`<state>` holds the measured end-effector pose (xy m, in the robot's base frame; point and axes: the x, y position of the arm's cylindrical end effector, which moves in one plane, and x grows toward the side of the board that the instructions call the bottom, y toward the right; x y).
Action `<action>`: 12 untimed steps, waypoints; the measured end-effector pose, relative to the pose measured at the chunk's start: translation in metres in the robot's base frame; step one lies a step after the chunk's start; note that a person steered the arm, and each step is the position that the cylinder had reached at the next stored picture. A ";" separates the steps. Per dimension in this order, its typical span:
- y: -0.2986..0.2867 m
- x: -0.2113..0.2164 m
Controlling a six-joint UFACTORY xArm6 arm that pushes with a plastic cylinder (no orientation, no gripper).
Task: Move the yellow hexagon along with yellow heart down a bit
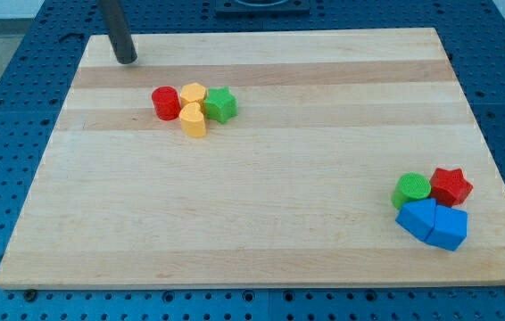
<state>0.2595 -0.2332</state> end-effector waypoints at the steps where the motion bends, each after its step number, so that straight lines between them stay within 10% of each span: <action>1: -0.026 0.031; 4: -0.029 0.096; 12: 0.073 0.059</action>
<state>0.3183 -0.1598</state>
